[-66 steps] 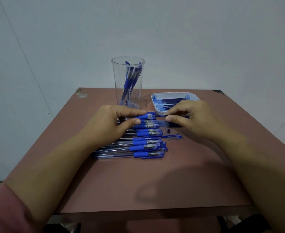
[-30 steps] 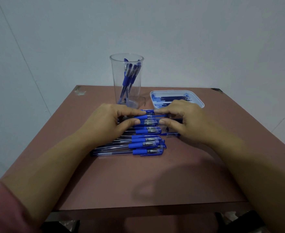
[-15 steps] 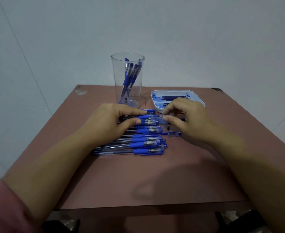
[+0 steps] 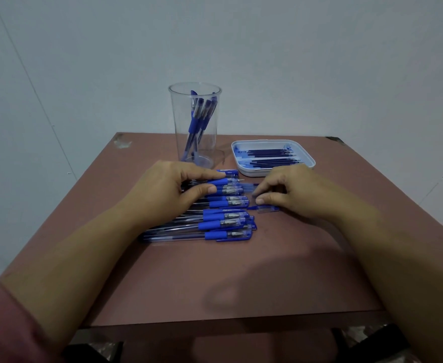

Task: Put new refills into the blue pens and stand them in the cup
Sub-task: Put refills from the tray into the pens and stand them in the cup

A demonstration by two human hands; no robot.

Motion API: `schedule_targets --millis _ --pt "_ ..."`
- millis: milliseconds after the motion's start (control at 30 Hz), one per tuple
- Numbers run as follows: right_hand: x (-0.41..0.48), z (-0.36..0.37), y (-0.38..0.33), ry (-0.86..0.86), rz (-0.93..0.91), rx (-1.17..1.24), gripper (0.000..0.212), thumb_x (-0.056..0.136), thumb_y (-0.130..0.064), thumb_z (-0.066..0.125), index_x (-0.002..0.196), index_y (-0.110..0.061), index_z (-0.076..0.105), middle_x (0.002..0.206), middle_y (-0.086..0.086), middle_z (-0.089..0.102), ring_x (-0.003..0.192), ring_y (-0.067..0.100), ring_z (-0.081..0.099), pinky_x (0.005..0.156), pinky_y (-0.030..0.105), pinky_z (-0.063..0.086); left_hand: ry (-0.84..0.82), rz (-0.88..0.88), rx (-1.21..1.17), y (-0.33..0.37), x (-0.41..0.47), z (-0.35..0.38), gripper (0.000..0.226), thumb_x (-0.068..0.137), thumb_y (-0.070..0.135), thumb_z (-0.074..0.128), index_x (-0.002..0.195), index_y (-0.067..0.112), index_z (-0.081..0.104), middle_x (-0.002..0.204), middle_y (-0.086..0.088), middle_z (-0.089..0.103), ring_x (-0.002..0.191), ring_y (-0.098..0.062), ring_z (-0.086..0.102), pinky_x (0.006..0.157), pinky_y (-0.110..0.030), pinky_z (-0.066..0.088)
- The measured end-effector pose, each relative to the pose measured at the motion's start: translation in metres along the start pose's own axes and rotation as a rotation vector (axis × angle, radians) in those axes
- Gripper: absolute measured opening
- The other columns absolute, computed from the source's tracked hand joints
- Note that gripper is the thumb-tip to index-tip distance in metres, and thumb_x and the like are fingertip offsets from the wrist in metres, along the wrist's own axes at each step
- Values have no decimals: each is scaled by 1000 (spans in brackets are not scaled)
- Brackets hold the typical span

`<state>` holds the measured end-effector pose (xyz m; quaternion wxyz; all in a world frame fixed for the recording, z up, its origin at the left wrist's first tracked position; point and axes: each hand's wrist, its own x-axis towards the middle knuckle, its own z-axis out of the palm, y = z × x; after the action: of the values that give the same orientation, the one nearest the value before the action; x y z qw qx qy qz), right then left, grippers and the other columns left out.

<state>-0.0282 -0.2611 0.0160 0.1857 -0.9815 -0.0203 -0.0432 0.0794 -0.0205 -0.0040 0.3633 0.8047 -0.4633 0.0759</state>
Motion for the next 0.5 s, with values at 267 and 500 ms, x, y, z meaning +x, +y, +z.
schedule_targets --millis 267,500 --pt "-6 3 -12 355 -115 390 21 83 -14 74 83 -33 67 79 -6 70 74 12 65 71 25 55 3 9 11 -2 0 1 30 88 30 69 116 39 68 102 16 73 89 0 66 81 -34 55" --pt "1 19 -18 372 -181 384 14 82 -12 76 91 -22 72 84 -7 71 79 9 67 78 31 55 -14 24 -12 1 0 1 30 88 31 68 116 43 67 100 18 73 88 1 66 80 -33 55"
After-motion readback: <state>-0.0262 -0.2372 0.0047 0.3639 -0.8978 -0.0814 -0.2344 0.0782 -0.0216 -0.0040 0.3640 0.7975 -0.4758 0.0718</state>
